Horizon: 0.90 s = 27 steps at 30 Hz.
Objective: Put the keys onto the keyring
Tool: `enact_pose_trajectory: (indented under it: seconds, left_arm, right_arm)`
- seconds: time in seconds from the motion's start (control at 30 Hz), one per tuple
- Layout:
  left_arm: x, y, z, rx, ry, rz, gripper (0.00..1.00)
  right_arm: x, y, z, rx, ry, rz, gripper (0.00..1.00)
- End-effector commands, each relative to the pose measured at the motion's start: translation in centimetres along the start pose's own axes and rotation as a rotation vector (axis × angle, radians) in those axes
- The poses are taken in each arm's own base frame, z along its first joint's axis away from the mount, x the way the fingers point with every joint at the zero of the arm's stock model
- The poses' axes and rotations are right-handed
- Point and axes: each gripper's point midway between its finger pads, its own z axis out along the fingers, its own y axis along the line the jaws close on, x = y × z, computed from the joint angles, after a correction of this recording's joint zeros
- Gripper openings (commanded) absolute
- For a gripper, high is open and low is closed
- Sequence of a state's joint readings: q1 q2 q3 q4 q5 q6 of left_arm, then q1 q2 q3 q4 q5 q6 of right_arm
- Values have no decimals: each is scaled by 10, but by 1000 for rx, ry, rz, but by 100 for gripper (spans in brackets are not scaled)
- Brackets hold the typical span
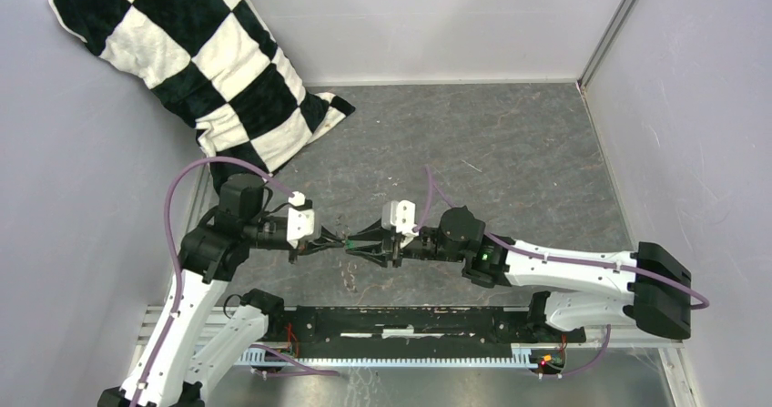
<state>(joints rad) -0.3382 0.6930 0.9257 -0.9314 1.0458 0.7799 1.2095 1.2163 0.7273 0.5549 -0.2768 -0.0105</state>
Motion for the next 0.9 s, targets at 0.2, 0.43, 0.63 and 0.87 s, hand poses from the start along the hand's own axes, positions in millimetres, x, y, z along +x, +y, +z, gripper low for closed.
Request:
enact_pose_trajectory:
  seconds: [0.2,0.43,0.63,0.87]
  left_arm:
    - [-14,4,4,28,-41,-69,2]
    - [-24,1,6,89,-69,-121,2]
    - [-32,1,5,98,-86,-136,2]
    - [-37,2,3,90,-91,-127,2]
  right_arm:
    - [-39,-4,-16,23,-63,-15,42]
    - [-23,-14,-33,70,-27,-4,52]
    - [-11,-6,-26,24,-23,59,55]
    - [3,-4,-23,15,-1,90,63]
